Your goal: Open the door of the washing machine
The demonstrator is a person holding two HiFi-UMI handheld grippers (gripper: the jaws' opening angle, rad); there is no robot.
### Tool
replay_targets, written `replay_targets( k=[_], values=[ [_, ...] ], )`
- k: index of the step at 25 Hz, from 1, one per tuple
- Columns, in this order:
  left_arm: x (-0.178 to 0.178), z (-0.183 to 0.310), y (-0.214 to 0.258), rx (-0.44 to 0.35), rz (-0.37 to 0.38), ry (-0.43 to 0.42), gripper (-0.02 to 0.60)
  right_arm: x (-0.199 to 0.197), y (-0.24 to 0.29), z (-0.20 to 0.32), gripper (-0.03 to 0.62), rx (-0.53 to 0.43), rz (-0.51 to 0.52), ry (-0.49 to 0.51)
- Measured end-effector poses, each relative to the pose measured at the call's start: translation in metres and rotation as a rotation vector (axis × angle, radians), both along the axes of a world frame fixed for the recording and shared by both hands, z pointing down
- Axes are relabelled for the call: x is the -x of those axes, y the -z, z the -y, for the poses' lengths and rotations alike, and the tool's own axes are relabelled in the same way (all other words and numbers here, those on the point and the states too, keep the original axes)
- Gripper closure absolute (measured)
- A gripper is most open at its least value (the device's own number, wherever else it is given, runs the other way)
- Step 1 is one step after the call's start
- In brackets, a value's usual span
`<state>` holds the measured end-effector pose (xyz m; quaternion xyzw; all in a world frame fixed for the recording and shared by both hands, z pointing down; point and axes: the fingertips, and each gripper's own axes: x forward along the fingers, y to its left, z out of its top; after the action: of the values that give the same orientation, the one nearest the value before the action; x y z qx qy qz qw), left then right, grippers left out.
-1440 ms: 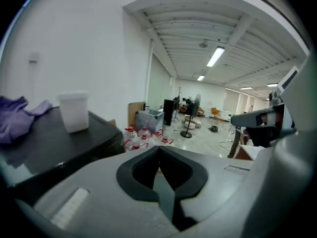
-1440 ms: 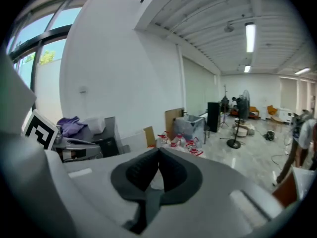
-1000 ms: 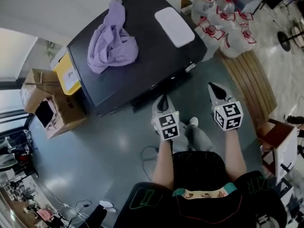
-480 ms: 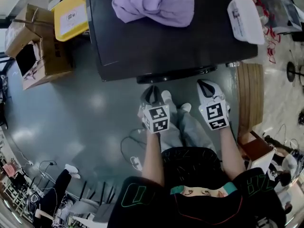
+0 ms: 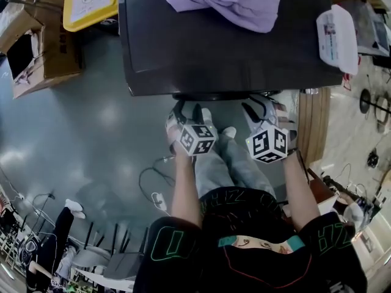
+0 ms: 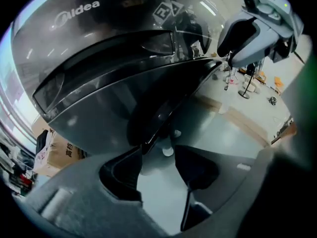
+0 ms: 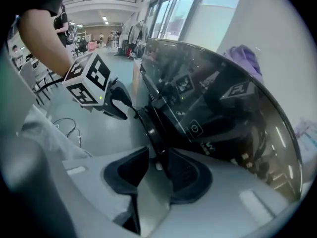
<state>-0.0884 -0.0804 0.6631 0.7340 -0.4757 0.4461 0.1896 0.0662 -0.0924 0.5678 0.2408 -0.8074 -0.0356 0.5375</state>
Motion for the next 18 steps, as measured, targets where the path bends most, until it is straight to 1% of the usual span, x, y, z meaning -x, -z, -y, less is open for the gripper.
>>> replay_targets(
  k=[3,7,9,10,12,15,18],
  values=[
    [0.003,0.003,-0.005,-0.008,-0.003,0.017,0.361,0.008,-0.006,0.001,0.464,-0.005,-0.042,0.069],
    [0.005,0.011,-0.012,-0.001,-0.006,0.020,0.359,0.016,-0.011,0.006,0.464,-0.005,-0.084,0.114],
    [0.006,0.010,-0.012,-0.009,-0.006,0.021,0.361,0.017,-0.011,0.005,0.465,0.007,-0.075,0.126],
    [0.006,0.009,-0.012,-0.017,-0.007,0.027,0.364,0.017,-0.011,0.005,0.485,0.020,-0.058,0.121],
    [0.007,0.010,-0.012,-0.024,-0.007,0.044,0.364,0.017,-0.009,0.007,0.485,0.044,-0.028,0.114],
    [0.007,0.010,-0.013,0.000,-0.004,0.055,0.370,0.016,-0.010,0.007,0.485,0.050,-0.030,0.140],
    [0.006,0.011,-0.013,0.005,-0.014,0.053,0.382,0.015,-0.011,0.008,0.487,0.039,-0.036,0.155]
  ],
)
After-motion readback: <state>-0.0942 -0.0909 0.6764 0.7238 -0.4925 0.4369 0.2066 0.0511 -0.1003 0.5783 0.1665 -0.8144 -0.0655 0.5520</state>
